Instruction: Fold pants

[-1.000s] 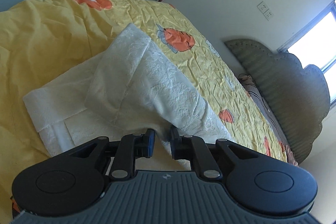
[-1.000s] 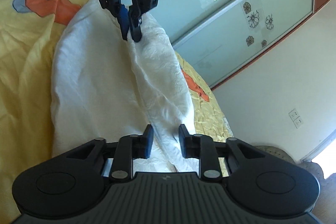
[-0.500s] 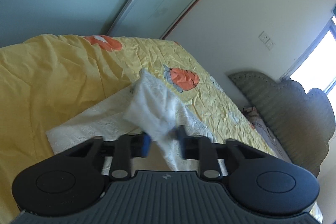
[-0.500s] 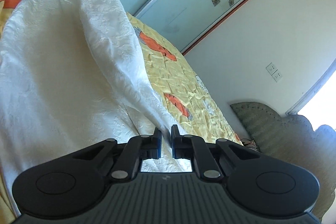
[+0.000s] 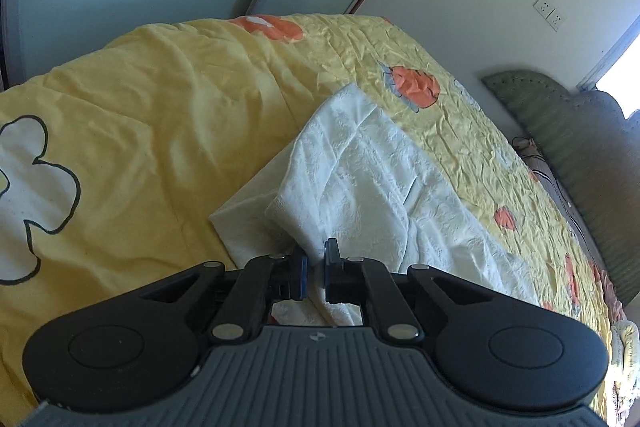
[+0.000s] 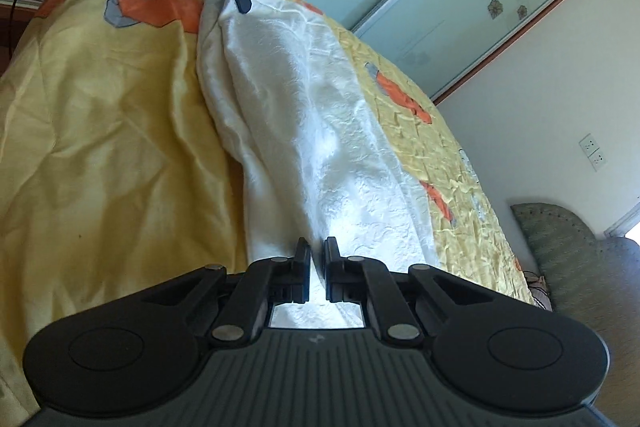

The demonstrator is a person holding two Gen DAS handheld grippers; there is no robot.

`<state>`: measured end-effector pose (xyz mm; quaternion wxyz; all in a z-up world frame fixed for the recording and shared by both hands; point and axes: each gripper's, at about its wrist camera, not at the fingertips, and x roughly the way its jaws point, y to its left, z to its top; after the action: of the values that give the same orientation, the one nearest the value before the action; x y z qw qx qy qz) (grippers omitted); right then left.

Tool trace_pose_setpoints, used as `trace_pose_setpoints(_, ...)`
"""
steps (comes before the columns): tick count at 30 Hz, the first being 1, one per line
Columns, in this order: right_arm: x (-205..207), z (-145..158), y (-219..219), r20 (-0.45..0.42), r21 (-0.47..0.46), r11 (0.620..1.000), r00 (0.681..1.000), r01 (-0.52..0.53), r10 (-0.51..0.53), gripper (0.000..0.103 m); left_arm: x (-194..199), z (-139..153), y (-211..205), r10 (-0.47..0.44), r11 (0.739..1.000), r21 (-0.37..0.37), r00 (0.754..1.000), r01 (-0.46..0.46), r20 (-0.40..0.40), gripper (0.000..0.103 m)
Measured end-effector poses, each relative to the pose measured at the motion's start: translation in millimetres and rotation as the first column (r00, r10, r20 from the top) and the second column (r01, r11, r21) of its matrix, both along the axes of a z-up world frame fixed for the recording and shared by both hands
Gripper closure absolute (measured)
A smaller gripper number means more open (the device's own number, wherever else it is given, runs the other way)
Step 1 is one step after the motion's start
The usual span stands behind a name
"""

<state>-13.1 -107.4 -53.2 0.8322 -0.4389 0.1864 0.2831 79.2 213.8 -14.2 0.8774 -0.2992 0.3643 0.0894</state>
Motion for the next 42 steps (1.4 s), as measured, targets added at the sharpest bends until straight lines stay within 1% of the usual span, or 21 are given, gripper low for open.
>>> trace_pose_setpoints(4, -4.6, 8.5, -1.8, -0.026, 0.051, 0.999, 1.0, 0.009, -0.007, 0.097, -8.1, 15.4, -1.1, -0.018, 0.999, 0.051, 1.0, 0.018, 0.01, 0.095)
trace_pose_setpoints(6, -3.7, 9.4, -3.1, -0.035, 0.064, 0.998, 0.999, 0.01, -0.008, 0.097, -7.5, 13.0, -3.5, -0.025, 0.997, 0.08, 1.0, 0.025, -0.001, 0.095)
trace_pose_setpoints(8, 0.0, 4.9, -3.3, -0.062, 0.068, 0.998, 0.998, 0.013, -0.008, 0.097, -6.1, 5.6, -2.5, -0.004, 0.999, 0.047, 0.998, 0.006, -0.057, 0.095)
trace_pose_setpoints(11, -8.0, 5.0, -3.4, -0.069, 0.075, 0.997, 0.998, 0.013, -0.008, 0.097, -7.2, 8.1, -1.3, -0.009, 0.998, 0.056, 0.999, 0.012, -0.048, 0.095)
trace_pose_setpoints(13, -8.2, 7.0, -7.2, -0.102, 0.114, 0.993, 0.995, 0.025, -0.013, 0.097, -6.5, 8.1, 1.0, 0.007, 1.0, 0.03, 0.998, -0.006, -0.06, 0.095)
trace_pose_setpoints(19, -7.8, -1.0, -5.9, -0.121, 0.13, 0.99, 0.992, 0.052, -0.036, 0.096, -2.7, 7.2, -2.1, -0.008, 0.998, 0.065, 0.997, 0.013, -0.08, 0.094)
trace_pose_setpoints(21, -7.7, -3.5, -6.9, -0.117, 0.138, 0.989, 0.992, 0.061, -0.044, 0.096, -3.9, 11.1, -1.5, 0.003, 0.997, 0.072, 0.996, 0.004, -0.093, 0.084)
trace_pose_setpoints(23, -12.0, -1.5, -8.0, -0.108, 0.129, 0.99, 0.993, 0.058, -0.044, 0.094, -7.2, 20.4, -0.6, 0.004, 0.996, 0.084, 0.996, 0.004, -0.094, 0.08)
trace_pose_setpoints(25, -16.1, 7.1, -18.7, -0.134, 0.164, 0.985, 0.991, 0.054, -0.032, 0.089, -12.5, 33.9, -3.9, 0.017, 0.99, 0.14, 0.996, -0.004, -0.091, 0.076)
trace_pose_setpoints(27, -15.1, 21.9, -38.9, -0.193, 0.252, 0.964, 0.98, 0.089, -0.04, 0.088, -18.6, 49.2, -11.9, 0.037, 0.972, 0.235, 0.996, -0.018, -0.077, 0.075)
trace_pose_setpoints(30, -8.3, 43.5, -88.2, -0.235, 0.397, 0.882, 0.957, 0.254, -0.169, 0.088, -26.9, 71.1, -31.5, 0.009, 0.949, 0.316, 1.0, -0.006, -0.008, 0.075)
trace_pose_setpoints(31, -5.1, 46.9, -107.3, -0.24, 0.424, 0.845, 0.94, 0.324, -0.241, 0.088, -26.8, 76.5, -41.3, -0.017, 0.944, 0.33, 1.0, 0.012, 0.014, 0.075)
trace_pose_setpoints(32, -0.9, 48.1, -131.6, -0.246, 0.443, 0.793, 0.908, 0.417, -0.34, 0.088, -24.6, 80.2, -52.4, -0.061, 0.941, 0.335, 0.998, 0.047, 0.031, 0.075)
trace_pose_setpoints(33, 2.8, 47.5, -152.9, -0.252, 0.452, 0.74, 0.867, 0.499, -0.43, 0.088, -21.1, 81.6, -62.5, -0.113, 0.938, 0.333, 0.993, 0.093, 0.042, 0.074)
trace_pose_setpoints(35, 9.7, 41.4, -201.5, -0.303, 0.472, 0.597, 0.755, 0.649, -0.582, 0.088, -10.6, 83.0, -95.2, -0.278, 0.914, 0.321, 0.959, 0.247, 0.055, 0.068)
trace_pose_setpoints(36, 12.9, 34.4, -232.6, -0.354, 0.483, 0.494, 0.677, 0.723, -0.645, 0.088, -6.2, 81.8, -110.3, -0.341, 0.899, 0.309, 0.939, 0.31, 0.052, 0.067)
trace_pose_setpoints(38, 15.0, 19.2, -278.9, -0.454, 0.476, 0.324, 0.544, 0.817, -0.705, 0.087, -0.8, 75.5, -149.3, -0.498, 0.841, 0.277, 0.865, 0.465, 0.059, 0.067)
trace_pose_setpoints(39, 13.4, 6.3, -306.5, -0.523, 0.464, 0.22, 0.466, 0.858, -0.714, 0.087, -0.3, 72.5, -168.7, -0.571, 0.799, 0.271, 0.818, 0.537, 0.064, 0.066)
trace_pose_setpoints(40, 9.4, -2.0, -325.9, -0.556, 0.462, 0.144, 0.412, 0.875, -0.722, 0.088, -0.8, 69.6, -186.8, -0.631, 0.757, 0.27, 0.774, 0.595, 0.064, 0.066)
trace_pose_setpoints(41, 2.1, -4.0, -339.2, -0.571, 0.492, 0.083, 0.393, 0.866, -0.72, 0.088, -2.8, 65.9, -204.3, -0.682, 0.714, 0.272, 0.728, 0.645, 0.064, 0.066)
trace_pose_setpoints(42, -2.3, 0.5, -344.7, -0.574, 0.497, 0.018, 0.345, 0.867, -0.742, 0.088, -4.5, 63.4, -219.1, -0.724, 0.674, 0.277, 0.687, 0.685, 0.065, 0.063)
